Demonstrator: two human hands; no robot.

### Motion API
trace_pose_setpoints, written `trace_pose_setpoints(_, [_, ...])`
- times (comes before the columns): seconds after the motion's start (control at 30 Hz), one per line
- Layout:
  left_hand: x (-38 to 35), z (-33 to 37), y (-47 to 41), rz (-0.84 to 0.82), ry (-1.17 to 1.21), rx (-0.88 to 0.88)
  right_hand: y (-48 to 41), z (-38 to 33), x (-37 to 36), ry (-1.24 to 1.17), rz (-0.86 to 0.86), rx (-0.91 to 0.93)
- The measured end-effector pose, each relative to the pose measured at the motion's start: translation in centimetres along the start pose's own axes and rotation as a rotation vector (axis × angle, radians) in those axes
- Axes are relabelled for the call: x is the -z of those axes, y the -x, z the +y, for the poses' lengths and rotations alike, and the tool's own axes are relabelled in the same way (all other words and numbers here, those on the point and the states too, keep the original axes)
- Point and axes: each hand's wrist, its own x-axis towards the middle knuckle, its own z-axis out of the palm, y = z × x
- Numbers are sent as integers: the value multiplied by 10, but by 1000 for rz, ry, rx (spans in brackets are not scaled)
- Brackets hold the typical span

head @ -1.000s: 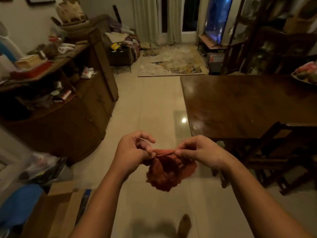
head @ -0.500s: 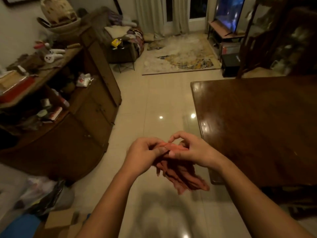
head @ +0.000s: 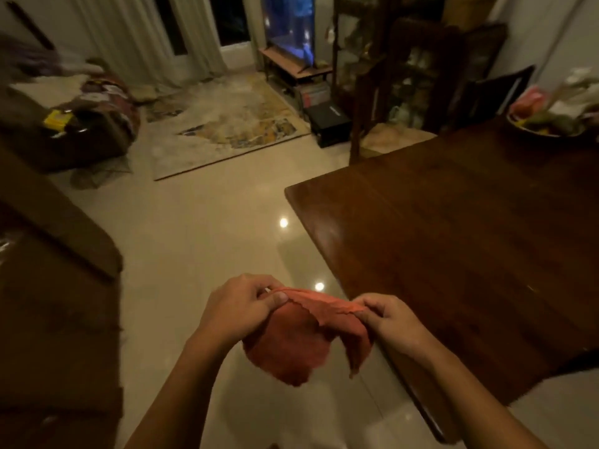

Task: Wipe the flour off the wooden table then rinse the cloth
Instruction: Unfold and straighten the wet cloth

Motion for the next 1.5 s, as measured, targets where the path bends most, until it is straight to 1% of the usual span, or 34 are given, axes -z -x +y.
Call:
trace_pose_setpoints(0.1, [2,-14,-59,-67,-116,-143,-15,-2,-7,-77,166,-110])
trace_pose_setpoints(0.17, [-1,-16,-97,-82,-199,-253,-27,2,-10,-91,237,-166])
trace_pose_setpoints(0.23, [-5,-10,-130,-136,-283,-344,-36,7,-11,-117,294,-211])
trace_pose_setpoints(0.3, [-9,-3,-165,-239,-356,-406,-46,16,-10,-173,362,-268])
trace_pose_setpoints(0.4, [-22,11,-218,-466,-391,-455,-63,33,-5,-262,445,-354])
trace_pose_setpoints(0.5, [-46,23,-275,-569,-453,-532,-85,68,3,-299,489,-425])
trace_pose_setpoints(0.53, [-53,26,-291,-577,-456,-540,-92,79,3,-293,506,-436])
trace_pose_setpoints(0.6, [-75,36,-323,-585,-482,-573,-105,104,2,-318,599,-493])
trace_pose_setpoints(0.67, [-101,47,-350,-572,-505,-634,-114,122,-1,-304,692,-584])
trace_pose_setpoints(0.73, [-129,62,-369,-587,-507,-687,-120,132,-1,-258,750,-705])
trace_pose_setpoints(0.8, [-156,75,-383,-591,-526,-681,-125,139,3,-217,794,-830])
trace_pose_setpoints(0.9, [-180,85,-393,-491,-488,-594,-128,143,10,-119,837,-994])
trace_pose_setpoints(0.97, [-185,84,-397,-483,-486,-563,-127,139,15,-32,859,-1052])
trace_pose_setpoints(1.03, [-185,77,-398,-545,-556,-582,-128,129,21,7,828,-1011])
trace_pose_setpoints(1.07, [-183,73,-399,-587,-594,-599,-129,124,23,41,777,-988])
trace_pose_setpoints(1.1, [-183,69,-399,-609,-627,-624,-130,119,25,126,701,-979])
trace_pose_setpoints(1.17, [-182,60,-402,-604,-675,-691,-135,116,24,380,547,-987])
trace_pose_setpoints(1.2, [-182,57,-406,-603,-659,-701,-139,116,24,471,482,-995])
trace_pose_setpoints(1.23, [-183,54,-413,-626,-605,-695,-142,117,23,504,458,-1026])
trace_pose_setpoints(1.27, [-183,54,-419,-661,-533,-672,-144,120,24,472,483,-1077])
trace_pose_setpoints(1.33, [-185,60,-434,-732,-395,-649,-146,120,29,308,640,-1218])
trace_pose_setpoints(1.37, [-187,66,-440,-731,-376,-694,-146,121,32,247,736,-1279])
trace_pose_setpoints(1.43, [-188,78,-444,-687,-385,-855,-149,119,30,188,908,-1386])
trace_pose_setpoints(1.5, [-185,87,-444,-676,-365,-931,-158,111,20,215,1032,-1442])
